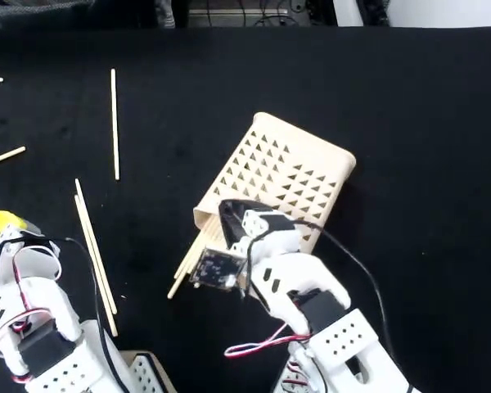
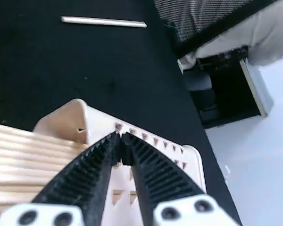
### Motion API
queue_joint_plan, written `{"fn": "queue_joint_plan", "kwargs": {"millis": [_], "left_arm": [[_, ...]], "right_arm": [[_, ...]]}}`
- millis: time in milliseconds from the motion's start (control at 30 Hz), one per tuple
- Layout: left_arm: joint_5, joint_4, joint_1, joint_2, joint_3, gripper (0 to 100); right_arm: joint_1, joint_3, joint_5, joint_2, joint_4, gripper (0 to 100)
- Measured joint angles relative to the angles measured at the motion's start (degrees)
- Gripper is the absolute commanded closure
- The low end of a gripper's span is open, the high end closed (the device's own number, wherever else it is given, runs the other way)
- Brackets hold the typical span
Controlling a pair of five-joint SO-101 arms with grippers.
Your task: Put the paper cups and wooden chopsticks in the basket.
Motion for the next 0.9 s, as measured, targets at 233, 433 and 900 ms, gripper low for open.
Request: {"fn": "queue_joint_plan", "kwargs": {"millis": [233,433,900], "left_arm": [[0.00,0.00,0.00,0.00,0.00,97],[0.00,0.00,0.00,0.00,0.00,97],[0.00,0.00,0.00,0.00,0.00,97]], "right_arm": [[-2.37,-7.65,-2.73,0.00,14.07,83.2],[-1.58,-13.71,-2.90,0.00,26.90,78.3],[12.84,-26.29,2.90,-24.62,71.74,69.8]]}}
